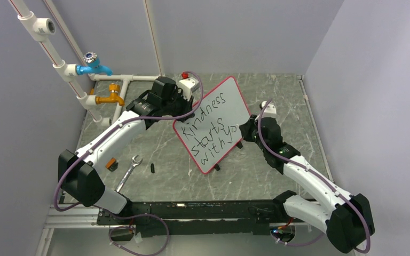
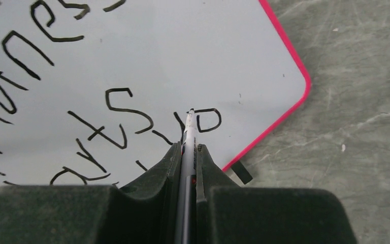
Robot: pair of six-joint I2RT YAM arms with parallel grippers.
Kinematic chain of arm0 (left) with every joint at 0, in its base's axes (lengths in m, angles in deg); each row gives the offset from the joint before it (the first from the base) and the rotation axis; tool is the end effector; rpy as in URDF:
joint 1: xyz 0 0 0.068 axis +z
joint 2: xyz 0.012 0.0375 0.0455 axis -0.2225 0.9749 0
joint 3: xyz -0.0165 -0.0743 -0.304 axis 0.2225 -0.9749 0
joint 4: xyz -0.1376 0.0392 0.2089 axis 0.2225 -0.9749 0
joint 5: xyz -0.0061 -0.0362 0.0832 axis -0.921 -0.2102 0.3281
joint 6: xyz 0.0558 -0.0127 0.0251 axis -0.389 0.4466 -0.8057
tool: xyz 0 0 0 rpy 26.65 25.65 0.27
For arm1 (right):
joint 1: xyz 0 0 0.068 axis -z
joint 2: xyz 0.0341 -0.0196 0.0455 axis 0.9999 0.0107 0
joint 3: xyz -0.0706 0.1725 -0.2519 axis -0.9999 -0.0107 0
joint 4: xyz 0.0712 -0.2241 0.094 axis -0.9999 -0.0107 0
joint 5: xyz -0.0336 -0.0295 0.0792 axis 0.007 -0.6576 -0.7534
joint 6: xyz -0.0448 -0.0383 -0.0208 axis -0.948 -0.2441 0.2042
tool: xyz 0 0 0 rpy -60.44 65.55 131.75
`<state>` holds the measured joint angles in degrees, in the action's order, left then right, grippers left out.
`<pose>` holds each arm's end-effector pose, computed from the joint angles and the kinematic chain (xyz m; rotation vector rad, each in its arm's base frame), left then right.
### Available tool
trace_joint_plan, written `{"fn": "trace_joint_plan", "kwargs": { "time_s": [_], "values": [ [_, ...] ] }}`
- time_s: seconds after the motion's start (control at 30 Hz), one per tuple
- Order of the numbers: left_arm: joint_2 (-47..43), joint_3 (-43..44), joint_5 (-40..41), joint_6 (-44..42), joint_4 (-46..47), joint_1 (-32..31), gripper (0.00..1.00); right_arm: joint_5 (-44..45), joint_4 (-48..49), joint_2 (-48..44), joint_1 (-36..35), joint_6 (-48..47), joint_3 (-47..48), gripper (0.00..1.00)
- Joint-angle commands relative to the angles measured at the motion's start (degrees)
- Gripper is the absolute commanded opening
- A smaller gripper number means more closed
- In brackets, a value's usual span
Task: Write a sentence on the whiteboard
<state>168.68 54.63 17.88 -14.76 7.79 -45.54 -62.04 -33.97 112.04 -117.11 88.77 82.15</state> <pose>0.2737 -0.1888 0.3777 0.7826 2.0839 -0.5637 0.1850 0.0881 0.2913 0.1103 1.9873 0.4607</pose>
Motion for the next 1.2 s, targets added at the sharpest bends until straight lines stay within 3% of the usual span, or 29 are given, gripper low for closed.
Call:
{"fn": "trace_joint_plan", "kwargs": {
  "time_s": [0.0, 0.7, 1.17],
  "values": [
    [1.49, -2.6, 8.71, -8.01, -8.8, -0.88, 0.0, 3.3, 0.08, 1.16, 0.25, -1.56, 2.99, 0.0],
    [0.57, -2.68, 8.6, -8.16, -8.73, -0.89, 0.0, -1.57, 7.34, 12.72, 3.68, -1.35, 7.57, 0.0],
    [0.47, -2.69, 8.49, -8.13, -8.71, -0.86, 0.0, -3.78, 8.33, 12.2, 4.12, 0.4, 2.4, 0.0]
  ]
}}
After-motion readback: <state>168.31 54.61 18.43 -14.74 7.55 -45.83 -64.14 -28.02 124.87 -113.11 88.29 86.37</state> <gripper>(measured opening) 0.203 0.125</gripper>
